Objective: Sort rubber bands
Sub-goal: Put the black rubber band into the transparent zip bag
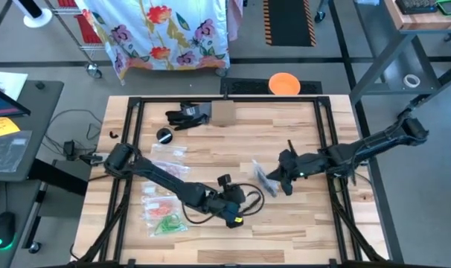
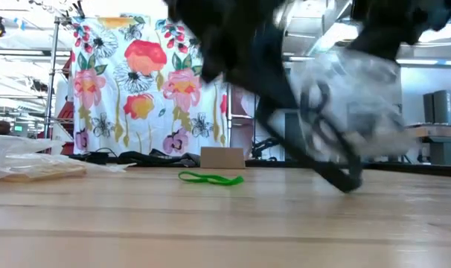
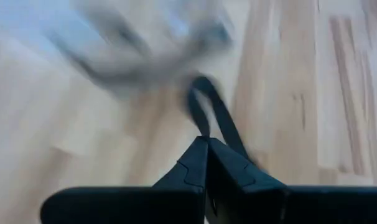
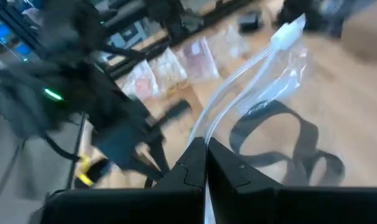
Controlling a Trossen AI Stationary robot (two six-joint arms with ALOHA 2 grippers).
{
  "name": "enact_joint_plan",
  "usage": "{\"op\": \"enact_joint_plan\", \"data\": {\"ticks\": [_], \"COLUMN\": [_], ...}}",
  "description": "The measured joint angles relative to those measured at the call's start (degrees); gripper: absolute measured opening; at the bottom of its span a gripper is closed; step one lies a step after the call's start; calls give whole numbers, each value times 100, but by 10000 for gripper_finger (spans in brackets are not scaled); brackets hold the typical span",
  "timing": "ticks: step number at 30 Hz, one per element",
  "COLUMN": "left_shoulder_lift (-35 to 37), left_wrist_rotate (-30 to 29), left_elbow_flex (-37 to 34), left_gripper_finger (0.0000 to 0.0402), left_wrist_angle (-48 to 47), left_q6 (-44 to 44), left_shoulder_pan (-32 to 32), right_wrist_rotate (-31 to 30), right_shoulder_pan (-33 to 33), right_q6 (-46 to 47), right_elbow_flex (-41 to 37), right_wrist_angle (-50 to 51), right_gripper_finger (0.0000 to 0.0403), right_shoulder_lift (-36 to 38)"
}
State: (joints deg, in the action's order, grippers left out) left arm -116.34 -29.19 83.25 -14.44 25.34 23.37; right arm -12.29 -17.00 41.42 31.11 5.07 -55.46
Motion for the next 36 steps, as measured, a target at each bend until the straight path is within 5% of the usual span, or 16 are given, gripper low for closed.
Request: {"op": "enact_joint_plan", "data": {"ticks": [5,11,19,27,36], "left_shoulder_lift": [508,818,724,746,914], "left_wrist_rotate": [-792,-1280,-1260,-776,-1008], "left_elbow_flex": [198,262,165,167,181], "left_gripper_finger": [2,2,2,2,1], "left_wrist_angle": [-43,415,562,1024,1259], "left_q6": [-899,-1891,-2314,-2427,-2904], "left_shoulder_pan": [77,-113,-601,-749,-721], "right_wrist_rotate": [310,326,325,328,328], "right_shoulder_pan": [244,241,241,291,291], "right_q6": [357,227,182,108,40], "right_elbow_flex": [-2,-2,0,0,0], "right_wrist_angle": [515,-420,-1259,-1384,-1277], "right_gripper_finger": [0,0,0,0,0], "right_shoulder_lift": [-373,-877,-1133,-1130,-1130]}}
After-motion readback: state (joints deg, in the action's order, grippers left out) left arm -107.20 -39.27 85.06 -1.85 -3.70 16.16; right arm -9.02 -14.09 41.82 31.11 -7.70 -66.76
